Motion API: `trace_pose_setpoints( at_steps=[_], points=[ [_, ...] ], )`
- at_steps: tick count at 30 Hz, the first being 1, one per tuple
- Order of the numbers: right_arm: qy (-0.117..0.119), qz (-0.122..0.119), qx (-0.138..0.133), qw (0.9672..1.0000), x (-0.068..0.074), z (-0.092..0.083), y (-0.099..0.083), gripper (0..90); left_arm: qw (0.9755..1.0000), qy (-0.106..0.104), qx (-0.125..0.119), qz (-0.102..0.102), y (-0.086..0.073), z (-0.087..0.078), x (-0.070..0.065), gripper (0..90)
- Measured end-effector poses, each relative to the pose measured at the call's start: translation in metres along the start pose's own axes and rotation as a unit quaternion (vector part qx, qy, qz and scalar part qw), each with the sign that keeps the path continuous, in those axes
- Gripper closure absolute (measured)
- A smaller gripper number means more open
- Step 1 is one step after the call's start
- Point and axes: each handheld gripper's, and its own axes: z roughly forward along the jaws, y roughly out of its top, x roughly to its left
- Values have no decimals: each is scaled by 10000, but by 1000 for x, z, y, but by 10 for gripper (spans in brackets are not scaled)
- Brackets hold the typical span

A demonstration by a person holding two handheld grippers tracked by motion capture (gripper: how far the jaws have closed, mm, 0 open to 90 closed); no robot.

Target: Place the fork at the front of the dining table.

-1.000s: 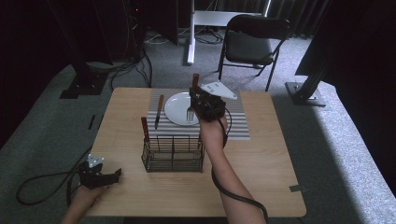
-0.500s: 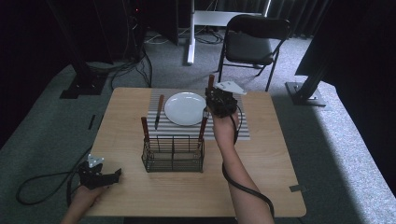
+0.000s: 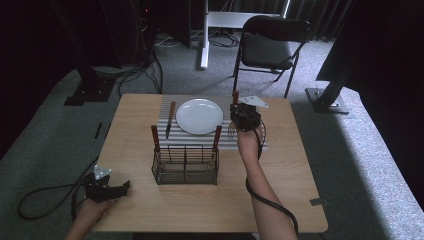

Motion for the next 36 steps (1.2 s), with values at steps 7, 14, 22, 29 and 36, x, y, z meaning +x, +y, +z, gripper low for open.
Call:
trace_pose_setpoints(
  at_steps=[7, 14, 22, 29, 36],
  points=[
    [-143, -49, 278, 9995, -11, 20, -15, 758, 10000, 0, 2, 2, 0, 0, 0, 12],
    [-239, -65, 487, 9985, -15, 38, -23, 759, 10000, 1, 0, -1, 0, 0, 0, 12],
    [-263, -59, 643, 9976, -16, 56, -25, 758, 10000, 0, 1, 2, 0, 0, 0, 12],
    [-283, -61, 774, 9966, -18, 71, -32, 759, 10000, 1, 2, 1, 0, 0, 0, 12],
    [-336, 182, 846, 9957, -26, 89, -31, 759, 10000, 1, 1, 1, 0, 0, 0, 12]
  ],
)
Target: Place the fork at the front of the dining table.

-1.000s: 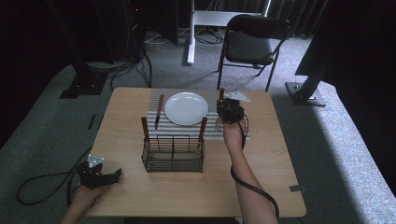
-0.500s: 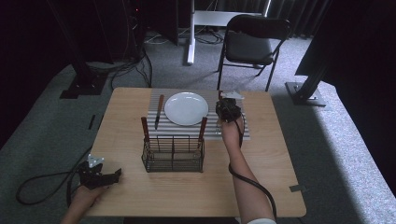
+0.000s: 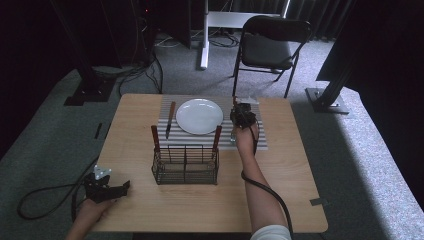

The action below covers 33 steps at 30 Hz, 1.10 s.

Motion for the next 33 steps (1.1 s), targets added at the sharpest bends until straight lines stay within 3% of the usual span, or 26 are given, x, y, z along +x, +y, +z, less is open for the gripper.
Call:
trace_pose_setpoints(
  at_steps=[4, 7, 12, 14, 18, 23, 29, 33],
  points=[
    [-19, 177, 180, 9997, -5, 18, 4, 759, 10000, 35, 0, -36, 0, 0, -1, 12],
    [-38, 442, 340, 9984, -11, 33, 6, 759, 10000, 35, 1, -35, 0, 0, -1, 12],
    [-93, 628, 500, 9967, -16, 53, 7, 758, 10000, 34, 1, -36, 0, 0, -1, 12],
    [-85, 790, 589, 9951, -19, 62, 6, 758, 10000, 41, 2, -40, 0, 0, -1, 12],
    [148, 1281, 735, 9889, -26, 78, -1, 758, 10000, 48, 7, -47, 1, 1, -2, 12],
    [79, 1180, 941, 9885, -21, 95, -5, 758, 10000, 48, 6, -47, 1, 1, -2, 12],
    [145, 1445, 1114, 9831, -23, 114, -16, 756, 10000, 48, 8, -44, 2, 1, -2, 12],
    [133, 1364, 1066, 9848, -21, 117, -17, 750, 10000, 46, 9, -44, 2, 1, -2, 12]
  ],
)
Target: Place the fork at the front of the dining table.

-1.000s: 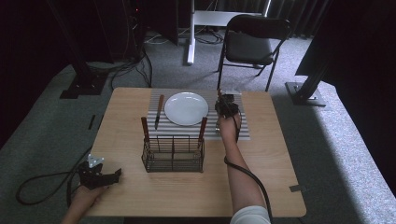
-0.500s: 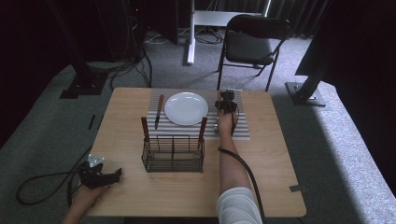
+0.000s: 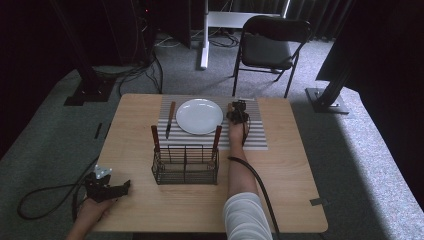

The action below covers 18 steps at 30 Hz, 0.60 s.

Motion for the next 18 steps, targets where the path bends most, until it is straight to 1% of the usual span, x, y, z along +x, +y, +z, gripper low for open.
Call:
trace_pose_setpoints(
  at_steps=[2, 4, 7, 9, 10, 12, 14, 16, 18],
  points=[
    [13, -60, 40, 10000, 1, 0, 1, 711, 10000, -1, -1, 2, 0, 0, 0, 12],
    [95, -77, 75, 9999, 1, 0, 2, 642, 10000, 0, -1, -1, 0, 0, 0, 12],
    [132, -79, 105, 9998, 3, -3, 3, 605, 10000, 1, 0, -1, 0, 0, 0, 12],
    [154, -109, 31, 9998, 4, -7, 4, 599, 10000, 0, 0, 0, 0, 0, 0, 12],
    [183, -125, 39, 9997, 5, -9, 5, 578, 10000, 0, 2, 1, 0, 0, 0, 12],
    [149, -273, 21, 9995, 7, -16, 7, 550, 10000, 1, 2, 1, 0, 0, 0, 12],
    [137, -353, 28, 9993, 8, -21, 8, 515, 10000, 0, 2, -1, 0, 0, 0, 12],
    [68, -533, 19, 9986, 8, -26, 7, 467, 10000, -1, -1, -1, 0, 0, 0, 12],
    [204, -582, 26, 9981, 7, -33, 5, 433, 10000, 0, 0, -2, 0, 0, 0, 12]
  ],
)
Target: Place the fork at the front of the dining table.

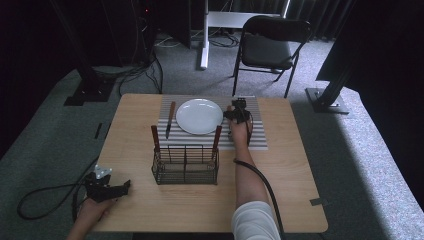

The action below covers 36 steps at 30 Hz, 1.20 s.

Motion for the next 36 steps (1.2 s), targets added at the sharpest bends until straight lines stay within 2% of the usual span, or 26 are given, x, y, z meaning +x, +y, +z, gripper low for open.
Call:
trace_pose_setpoints(
  at_steps=[1, 3, 5, 7, 8, 14, 19, 23, 30, 36],
  points=[
    [74, -1, -17, 10000, -1, -4, -1, 391, 10000, 0, 0, -1, 0, 0, 0, 12],
    [390, 18, 39, 9992, -4, -10, -2, 258, 10000, 2, 0, 1, 0, 0, 0, 12],
    [326, -167, -50, 9993, -4, -16, -4, 255, 10000, 2, 1, 2, 0, 0, 0, 12],
    [368, -316, -94, 9988, -4, -19, -6, 173, 10000, 1, 2, 2, 0, 0, 0, 12],
    [448, -379, -259, 9979, -5, -20, -8, 136, 10000, 0, 1, 0, 0, 0, 0, 12],
    [576, -518, -217, 9968, -10, -32, -17, 154, 10000, 0, 1, 0, 0, 0, 0, 12],
    [658, -570, -370, 9955, -15, -46, -27, 153, 10000, 0, 1, 0, 0, 0, 0, 12],
    [596, -732, -431, 9946, -18, -57, -38, 152, 10000, 1, 3, -1, 0, 0, 0, 12],
    [731, -862, -556, 9920, -23, -74, -53, 151, 10000, 0, 1, 1, 0, 0, 0, 12],
    [755, -956, -672, 9903, -26, -85, -66, 151, 10000, -2, -3, -3, 0, 0, 0, 12]
  ],
)
